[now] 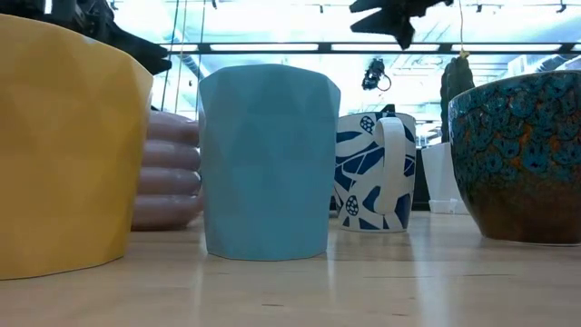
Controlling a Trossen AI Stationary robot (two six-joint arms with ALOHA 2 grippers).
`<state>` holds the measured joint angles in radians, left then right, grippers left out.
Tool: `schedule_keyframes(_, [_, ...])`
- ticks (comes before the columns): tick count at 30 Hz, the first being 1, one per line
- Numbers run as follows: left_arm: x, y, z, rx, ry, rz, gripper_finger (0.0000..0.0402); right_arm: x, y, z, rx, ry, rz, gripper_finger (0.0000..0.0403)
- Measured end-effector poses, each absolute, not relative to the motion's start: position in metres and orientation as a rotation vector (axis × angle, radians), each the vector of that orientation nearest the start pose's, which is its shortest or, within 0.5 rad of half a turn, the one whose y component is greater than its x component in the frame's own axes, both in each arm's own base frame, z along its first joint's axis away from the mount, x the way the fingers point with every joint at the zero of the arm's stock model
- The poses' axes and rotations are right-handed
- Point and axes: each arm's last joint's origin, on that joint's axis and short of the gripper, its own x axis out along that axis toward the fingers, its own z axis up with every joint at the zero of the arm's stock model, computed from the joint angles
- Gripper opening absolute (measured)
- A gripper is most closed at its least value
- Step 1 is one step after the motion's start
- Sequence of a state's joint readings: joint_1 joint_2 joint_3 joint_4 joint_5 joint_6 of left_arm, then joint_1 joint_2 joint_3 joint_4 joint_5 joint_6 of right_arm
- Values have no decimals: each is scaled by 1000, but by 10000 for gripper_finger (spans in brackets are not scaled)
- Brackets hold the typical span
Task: Place coffee mugs
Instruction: Put the blue patterned mug on the shelf
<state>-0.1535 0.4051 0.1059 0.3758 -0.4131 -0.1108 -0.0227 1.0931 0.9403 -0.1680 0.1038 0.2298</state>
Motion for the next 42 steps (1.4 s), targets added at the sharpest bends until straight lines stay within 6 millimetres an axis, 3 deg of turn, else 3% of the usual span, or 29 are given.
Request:
schedule_keyframes(4, [124, -7, 201, -64, -88, 286, 141, 259, 5, 336, 203, 353, -103, 183])
schedule_keyframes(12, [125, -7, 200, -54, -77, 274, 141, 288, 35, 346, 125, 541, -145, 168])
schedule_keyframes(23, [125, -7, 200, -104, -83, 272, 141, 330, 59, 331, 90, 745, -138, 165])
schedule_keyframes(28, [125, -7, 199, -106, -81, 273, 141, 339, 61, 337, 110, 843, -142, 165])
schedule_keyframes(35, [125, -7, 200, -111, -86, 283, 141, 344, 64, 321, 193, 1018, -143, 170])
schedule_keyframes(42, [124, -6, 200, -93, -86, 300, 141, 333, 65, 304, 287, 1251, -192, 195])
